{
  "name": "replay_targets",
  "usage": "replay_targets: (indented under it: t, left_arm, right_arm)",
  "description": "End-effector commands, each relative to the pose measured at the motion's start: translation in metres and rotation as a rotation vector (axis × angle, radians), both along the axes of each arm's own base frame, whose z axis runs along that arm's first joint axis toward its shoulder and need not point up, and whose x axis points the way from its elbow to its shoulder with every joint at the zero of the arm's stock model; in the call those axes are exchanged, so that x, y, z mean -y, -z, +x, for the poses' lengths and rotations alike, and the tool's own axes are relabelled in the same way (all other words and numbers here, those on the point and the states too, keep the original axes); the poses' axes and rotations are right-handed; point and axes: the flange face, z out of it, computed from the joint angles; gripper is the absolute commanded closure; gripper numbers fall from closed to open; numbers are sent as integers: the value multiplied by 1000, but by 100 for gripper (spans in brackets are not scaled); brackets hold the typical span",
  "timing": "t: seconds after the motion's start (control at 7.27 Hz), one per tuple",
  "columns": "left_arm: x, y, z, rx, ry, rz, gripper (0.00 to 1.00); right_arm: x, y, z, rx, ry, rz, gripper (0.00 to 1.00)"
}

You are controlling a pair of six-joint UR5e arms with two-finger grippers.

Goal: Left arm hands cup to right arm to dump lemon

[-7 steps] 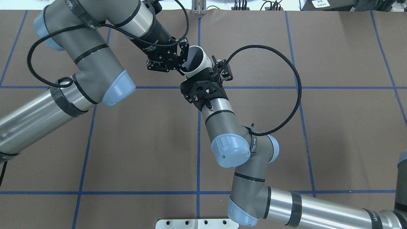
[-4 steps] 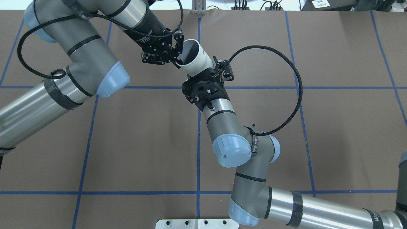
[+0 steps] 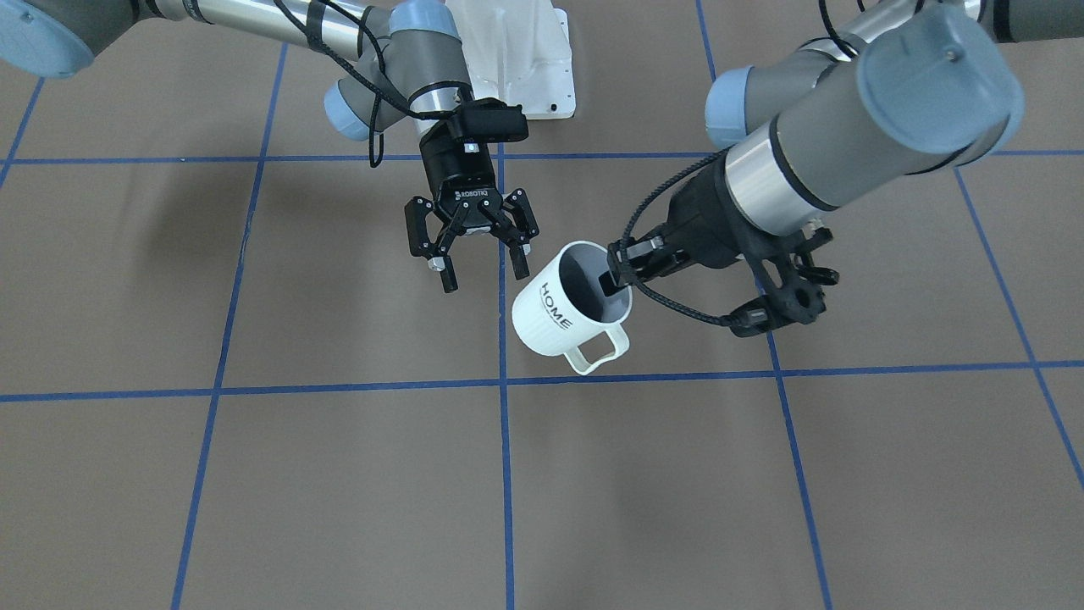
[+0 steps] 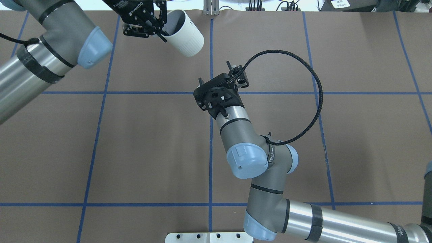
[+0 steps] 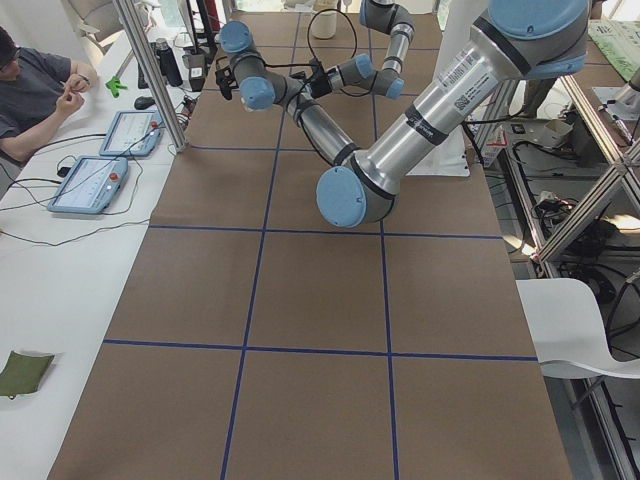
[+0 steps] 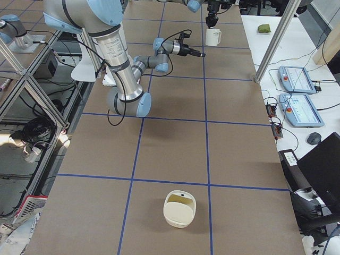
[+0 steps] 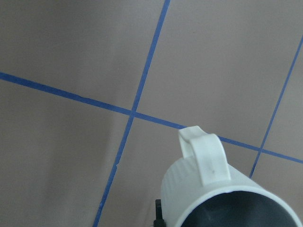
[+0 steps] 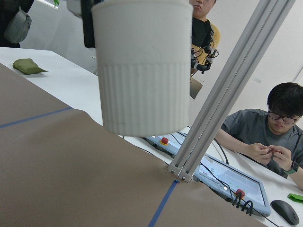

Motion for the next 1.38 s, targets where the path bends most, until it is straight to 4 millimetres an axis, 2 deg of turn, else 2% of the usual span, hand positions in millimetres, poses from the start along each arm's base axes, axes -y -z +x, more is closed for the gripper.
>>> replay_targets:
  t: [0.0, 0.14, 0.28, 0.41, 0.55, 0.69, 0.83, 0.96, 1.1, 1.24]
  left_arm:
    - [27, -25, -15, 58, 86, -8, 100]
    - [39, -54, -15, 129, 173, 1, 100]
    - [44, -81, -19, 187, 163, 76, 100]
    - [51, -106, -34, 227, 157, 126, 100]
    - [57, -135, -55, 275, 146, 138, 100]
    - [63, -146, -72, 340, 99, 167, 100]
    - [69, -163, -96, 387, 58, 204, 100]
    - [71, -198, -128, 428, 21, 249, 100]
    - [67, -242, -162, 461, -20, 294, 100]
    - [61, -276, -184, 493, -50, 325, 100]
  right_arm:
    - [4, 15, 14, 62, 34, -5, 0]
    - [27, 15, 29, 126, 71, -43, 0]
    - [46, 12, 42, 159, 88, -72, 0]
    - [83, 3, 62, 197, 93, -190, 0]
    - [126, 0, 104, 200, 170, -276, 0]
    - [162, -24, 151, 192, 254, -366, 0]
    - [186, -38, 187, 184, 313, -454, 0]
    - [206, -47, 225, 189, 365, -546, 0]
    - [222, -54, 263, 204, 408, -646, 0]
    - [233, -60, 299, 217, 442, -731, 0]
